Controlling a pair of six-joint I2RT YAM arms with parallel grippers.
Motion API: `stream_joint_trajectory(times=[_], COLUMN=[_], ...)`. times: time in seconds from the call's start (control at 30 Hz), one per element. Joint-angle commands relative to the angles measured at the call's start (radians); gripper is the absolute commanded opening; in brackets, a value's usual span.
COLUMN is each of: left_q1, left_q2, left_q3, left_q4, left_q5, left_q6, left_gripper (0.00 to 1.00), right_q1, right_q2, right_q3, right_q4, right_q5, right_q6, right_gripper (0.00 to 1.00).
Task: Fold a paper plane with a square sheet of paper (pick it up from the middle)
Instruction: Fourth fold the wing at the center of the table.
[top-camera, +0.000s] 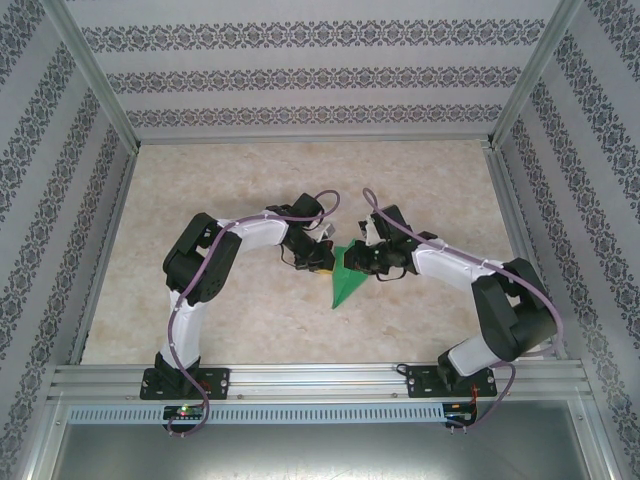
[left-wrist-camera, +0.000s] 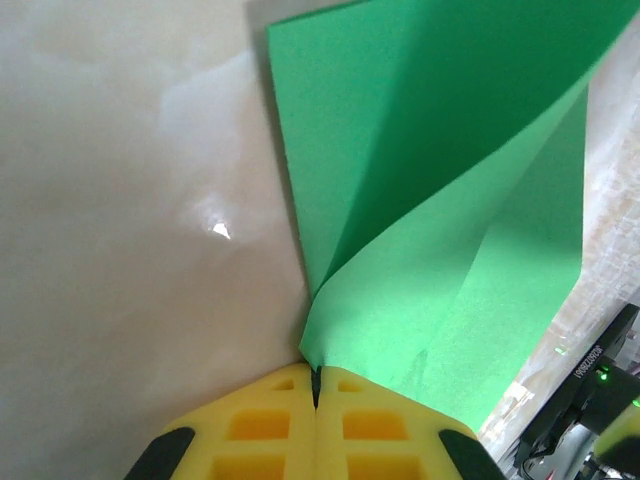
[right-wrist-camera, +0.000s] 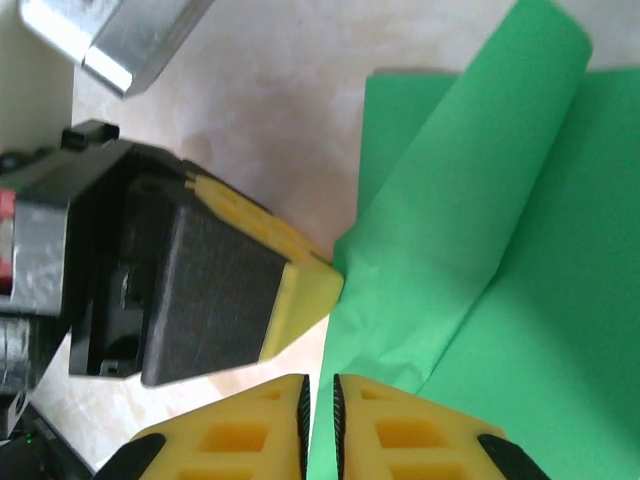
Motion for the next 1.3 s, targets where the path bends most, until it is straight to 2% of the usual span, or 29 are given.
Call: stream_joint_trajectory(times=[0.0,0.27,0.47,0.73,1.27], left_q1=[-0.019,-0.024,-0.026,-0.03,-0.047], left_q2=[0.015,0.028,0.043,0.06,0.09], left_q3=[0.034,0.055,0.078,0.105,0.165], left_q4=[-0.009,-0.011,-0.017,-0.034,-0.058], left_q5=[0.008,0.015,0.019,0.017,0.023], left_q6=[0.024,0.028,0.031,0.037,0.04], left_gripper=[0.06,0.06,0.06,0.06,0.06], right_q1=[-0.024,-0.046,-0.06,-0.089,-0.123], right_q2=[0.059,0.152,0.163,0.125,0.174], right_q3=[0.048,0.096,0.089,0.059,0.02], right_q4=[-0.038,-0.044,-0.059,-0.06,-0.055], right_q5=[-0.004,0.036,0.095,0.123,0.105], right_q6=[-0.071,-0.12,-0.153,-0.17,-0.169], right_gripper=[0.17,0.17,0.17,0.24,0.22])
